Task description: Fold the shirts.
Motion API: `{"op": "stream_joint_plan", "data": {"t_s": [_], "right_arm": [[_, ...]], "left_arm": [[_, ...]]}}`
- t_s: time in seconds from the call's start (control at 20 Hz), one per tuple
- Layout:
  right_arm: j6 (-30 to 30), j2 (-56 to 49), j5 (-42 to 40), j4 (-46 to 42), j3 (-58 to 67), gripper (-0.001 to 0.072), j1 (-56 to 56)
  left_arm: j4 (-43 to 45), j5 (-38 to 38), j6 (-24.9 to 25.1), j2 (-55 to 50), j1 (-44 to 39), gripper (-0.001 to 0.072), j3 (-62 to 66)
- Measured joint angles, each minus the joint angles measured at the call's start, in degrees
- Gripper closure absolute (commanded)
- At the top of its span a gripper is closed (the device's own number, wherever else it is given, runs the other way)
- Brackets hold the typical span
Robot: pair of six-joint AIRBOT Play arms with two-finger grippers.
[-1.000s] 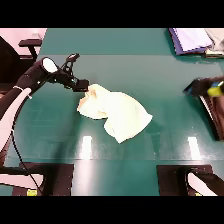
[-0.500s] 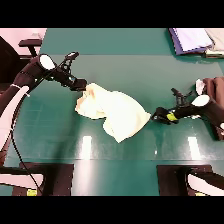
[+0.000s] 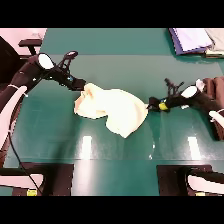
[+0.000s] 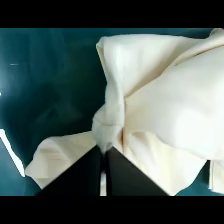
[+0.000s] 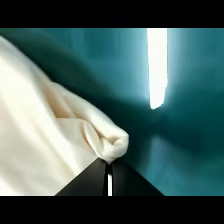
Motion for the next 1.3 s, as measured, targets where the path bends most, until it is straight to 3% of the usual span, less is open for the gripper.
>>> {"op": "stream_joint_plan", "data": {"t_s": [0.3, 0.7, 1.0, 1.3], "right_arm": [[0.0, 13.8, 5.9, -9.5, 16.1, 0.0697, -5.4], [-0.9, 31.0, 14.9, -11.9, 37.5, 0.0697, -11.7], [-1.0, 33.4, 20.1, -12.0, 48.9, 0.0697, -16.6], [0.2, 21.2, 28.3, -13.1, 58.2, 0.0698, -15.2]], "left_arm": [[4.9, 4.8, 0.0, 17.6, 0.0, 0.0684, 3.3], [5.3, 6.5, -0.2, 37.6, 0.0, 0.0685, 18.5], [5.3, 7.7, -0.4, 40.6, 0.0, 0.0685, 29.8], [9.2, 0.3, -0.8, 30.8, 0.0, 0.0683, 31.8]]}}
